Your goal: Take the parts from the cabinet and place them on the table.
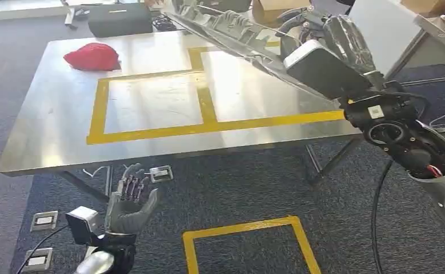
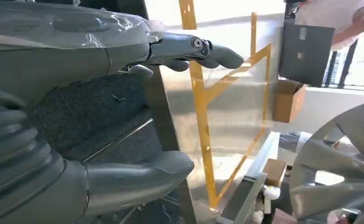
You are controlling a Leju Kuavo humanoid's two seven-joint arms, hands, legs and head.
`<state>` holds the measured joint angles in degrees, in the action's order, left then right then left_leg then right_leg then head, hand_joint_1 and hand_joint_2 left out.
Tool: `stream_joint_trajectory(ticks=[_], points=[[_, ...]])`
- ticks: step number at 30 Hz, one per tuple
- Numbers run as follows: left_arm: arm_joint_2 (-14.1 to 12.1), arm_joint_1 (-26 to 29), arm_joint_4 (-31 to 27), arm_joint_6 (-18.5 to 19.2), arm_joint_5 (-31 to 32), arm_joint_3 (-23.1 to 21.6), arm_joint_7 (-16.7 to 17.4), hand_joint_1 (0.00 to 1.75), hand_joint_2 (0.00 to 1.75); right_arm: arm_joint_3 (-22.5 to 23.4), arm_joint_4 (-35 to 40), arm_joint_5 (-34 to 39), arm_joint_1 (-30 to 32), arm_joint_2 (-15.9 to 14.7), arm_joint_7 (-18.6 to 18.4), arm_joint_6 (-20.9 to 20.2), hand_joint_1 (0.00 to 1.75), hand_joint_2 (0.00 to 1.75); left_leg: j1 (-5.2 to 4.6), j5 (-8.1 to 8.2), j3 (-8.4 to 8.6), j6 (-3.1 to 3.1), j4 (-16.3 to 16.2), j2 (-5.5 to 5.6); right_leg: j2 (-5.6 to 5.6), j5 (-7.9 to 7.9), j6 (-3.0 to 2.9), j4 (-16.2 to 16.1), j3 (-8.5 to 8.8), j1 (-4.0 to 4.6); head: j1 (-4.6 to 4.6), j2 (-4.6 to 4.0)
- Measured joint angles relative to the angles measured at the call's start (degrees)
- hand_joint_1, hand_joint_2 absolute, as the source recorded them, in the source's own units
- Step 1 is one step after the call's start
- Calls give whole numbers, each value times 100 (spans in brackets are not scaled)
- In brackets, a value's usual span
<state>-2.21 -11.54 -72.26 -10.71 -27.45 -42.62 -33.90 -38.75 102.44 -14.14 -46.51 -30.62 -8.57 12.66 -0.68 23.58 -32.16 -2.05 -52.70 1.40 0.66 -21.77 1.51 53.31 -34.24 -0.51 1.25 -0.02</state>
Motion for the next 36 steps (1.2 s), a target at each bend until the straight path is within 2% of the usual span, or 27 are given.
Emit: stream_joint_trajectory(ticks=[2, 12, 19, 29, 36], points=[[28, -18, 24, 31, 0, 0, -2, 0, 175, -22, -42, 11, -69, 15, -15, 0, 175, 175, 6, -3, 0, 46, 2, 0, -3, 3, -4, 1, 1, 0, -2, 0], [87, -56, 120, 79, 2, 0, -9, 0, 175, -159, -242, 19, -315, 118, -57, -50, 175, 175, 3, -4, -3, 48, -16, 1, -5, 17, 6, -1, 14, -4, 6, 0], [175, -142, 225, 203, 4, 0, -79, 0, 175, -400, -918, -37, -712, 440, 63, -24, 175, 175, -4, -5, -4, 46, -22, 3, -8, 22, 13, -3, 18, -8, 11, 0], [352, -313, 487, 369, -61, -11, -286, 0, 175, -586, -2072, -92, -1152, 1005, 271, 258, 175, 175, -4, -6, -6, 44, -29, 3, -13, 26, 20, -2, 17, -8, 7, 2], [417, -329, 590, 428, -101, -31, -308, 0, 175, -717, -2520, 87, -1360, 1158, 243, 424, 175, 175, -4, -6, -7, 44, -32, 3, -11, 26, 20, -3, 16, -7, 7, 0]])
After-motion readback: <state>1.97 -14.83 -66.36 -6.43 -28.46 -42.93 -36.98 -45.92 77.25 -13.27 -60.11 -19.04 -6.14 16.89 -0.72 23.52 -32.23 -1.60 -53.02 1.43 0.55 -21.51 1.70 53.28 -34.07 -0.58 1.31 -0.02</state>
